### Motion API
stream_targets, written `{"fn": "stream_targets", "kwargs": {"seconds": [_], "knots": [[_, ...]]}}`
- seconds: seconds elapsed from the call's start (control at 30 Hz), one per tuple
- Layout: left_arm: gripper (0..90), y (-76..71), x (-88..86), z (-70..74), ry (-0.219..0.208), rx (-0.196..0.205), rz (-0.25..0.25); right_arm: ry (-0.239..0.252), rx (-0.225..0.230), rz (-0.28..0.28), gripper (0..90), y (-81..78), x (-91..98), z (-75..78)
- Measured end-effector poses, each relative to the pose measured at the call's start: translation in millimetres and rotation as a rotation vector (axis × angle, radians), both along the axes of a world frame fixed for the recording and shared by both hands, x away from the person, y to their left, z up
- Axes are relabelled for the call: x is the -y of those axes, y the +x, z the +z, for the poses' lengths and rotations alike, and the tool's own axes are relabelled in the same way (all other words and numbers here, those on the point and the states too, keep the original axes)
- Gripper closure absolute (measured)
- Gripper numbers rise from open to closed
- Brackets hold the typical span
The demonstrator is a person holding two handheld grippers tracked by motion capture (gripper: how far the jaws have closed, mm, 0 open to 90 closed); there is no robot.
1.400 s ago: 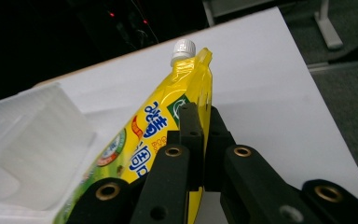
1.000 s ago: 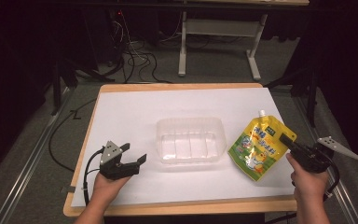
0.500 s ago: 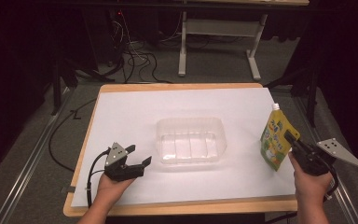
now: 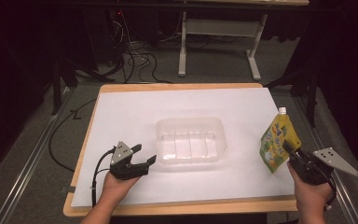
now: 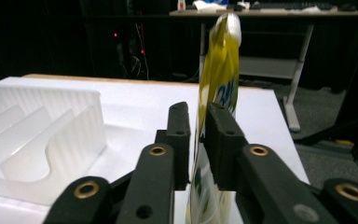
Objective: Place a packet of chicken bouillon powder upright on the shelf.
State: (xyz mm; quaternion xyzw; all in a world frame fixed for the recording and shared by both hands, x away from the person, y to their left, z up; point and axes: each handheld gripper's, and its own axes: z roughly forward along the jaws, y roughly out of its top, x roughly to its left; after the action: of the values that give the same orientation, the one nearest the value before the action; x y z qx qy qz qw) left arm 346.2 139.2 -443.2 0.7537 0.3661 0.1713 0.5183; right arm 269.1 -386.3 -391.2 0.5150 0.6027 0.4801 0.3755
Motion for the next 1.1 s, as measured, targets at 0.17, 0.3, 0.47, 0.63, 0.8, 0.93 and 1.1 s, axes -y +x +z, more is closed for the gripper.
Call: {"fn": "stream_targets", "kwargs": {"seconds": [0.17, 0.3, 0.47, 0.63, 0.8, 0.93, 1.1], "knots": [[35.9, 0.0, 4.5, 2.0, -0.004, 0.032, 0.014, 0.003, -0.037, -0.001, 69.9, 4.3, 0.4, -6.8], [53.4, 4.1, 2.5, 1.7, -0.002, 0.047, 0.069, 0.018, -0.070, -0.024, 63.8, 8.6, 4.0, -13.8], [81.2, 31.5, 4.1, -4.0, 0.041, -0.018, 0.195, 0.035, -0.062, -0.044, 64.4, 11.9, 4.9, -14.4], [90.0, 56.5, 17.7, -11.4, 0.085, -0.077, 0.256, 0.028, -0.056, -0.063, 67.7, 16.7, 1.8, -11.1], [90.0, 66.5, 43.0, -19.4, 0.121, -0.111, 0.235, 0.037, -0.057, -0.052, 76.6, 20.3, 0.1, -8.7], [90.0, 64.8, 53.3, -19.8, 0.118, -0.118, 0.226, 0.035, -0.059, -0.080, 85.3, 19.4, 0.2, -6.4], [90.0, 61.8, 62.4, -20.8, 0.117, -0.117, 0.205, 0.076, -0.054, -0.089, 90.0, 18.6, 8.8, -6.8]]}}
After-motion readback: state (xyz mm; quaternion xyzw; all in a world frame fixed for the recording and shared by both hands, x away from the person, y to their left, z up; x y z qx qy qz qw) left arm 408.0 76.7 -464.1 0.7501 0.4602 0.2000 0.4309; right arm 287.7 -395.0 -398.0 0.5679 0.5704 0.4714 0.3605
